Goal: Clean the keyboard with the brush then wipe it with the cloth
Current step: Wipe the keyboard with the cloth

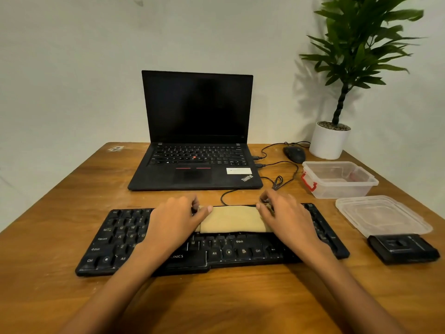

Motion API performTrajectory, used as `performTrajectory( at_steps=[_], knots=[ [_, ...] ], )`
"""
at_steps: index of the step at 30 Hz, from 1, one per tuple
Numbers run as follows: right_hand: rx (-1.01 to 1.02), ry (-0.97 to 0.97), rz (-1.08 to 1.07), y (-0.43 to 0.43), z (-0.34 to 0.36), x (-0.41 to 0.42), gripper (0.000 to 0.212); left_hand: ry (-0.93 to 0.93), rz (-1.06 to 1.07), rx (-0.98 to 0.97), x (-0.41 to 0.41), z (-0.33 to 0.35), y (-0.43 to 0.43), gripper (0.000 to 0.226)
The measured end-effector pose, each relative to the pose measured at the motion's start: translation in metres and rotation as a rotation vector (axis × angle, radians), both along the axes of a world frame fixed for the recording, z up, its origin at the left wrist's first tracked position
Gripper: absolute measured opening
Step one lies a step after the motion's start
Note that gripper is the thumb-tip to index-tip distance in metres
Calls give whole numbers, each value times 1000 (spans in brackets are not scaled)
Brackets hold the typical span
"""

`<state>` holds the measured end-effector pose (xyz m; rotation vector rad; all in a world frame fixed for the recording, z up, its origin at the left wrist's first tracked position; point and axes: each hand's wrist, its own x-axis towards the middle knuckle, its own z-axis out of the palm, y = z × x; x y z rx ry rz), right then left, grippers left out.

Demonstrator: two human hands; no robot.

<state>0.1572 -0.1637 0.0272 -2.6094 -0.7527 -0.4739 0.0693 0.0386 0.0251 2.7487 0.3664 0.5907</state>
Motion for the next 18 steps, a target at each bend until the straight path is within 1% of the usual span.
performTrajectory(
  at_steps=[2, 4, 6, 9, 12, 18],
  knots=[
    [-26, 75, 16, -2, 1, 0, 37, 1, -55, -40, -4, 0, 1, 47],
    [-42, 184, 43, -5, 4, 0, 48, 59, -89, -93, -6, 1, 2, 58],
    [-64, 260, 68, -8, 8, 0, 53, 131, -94, -124, -5, 2, 4, 62],
    [-76, 308, 82, -10, 12, -1, 53, 203, -94, -133, 0, 3, 5, 63],
    [-57, 324, 73, -10, 13, -2, 53, 197, -104, -135, 2, 1, 3, 54],
    [27, 347, 61, -9, 9, 0, 48, 265, -105, -142, 6, 6, -1, 49]
  ],
)
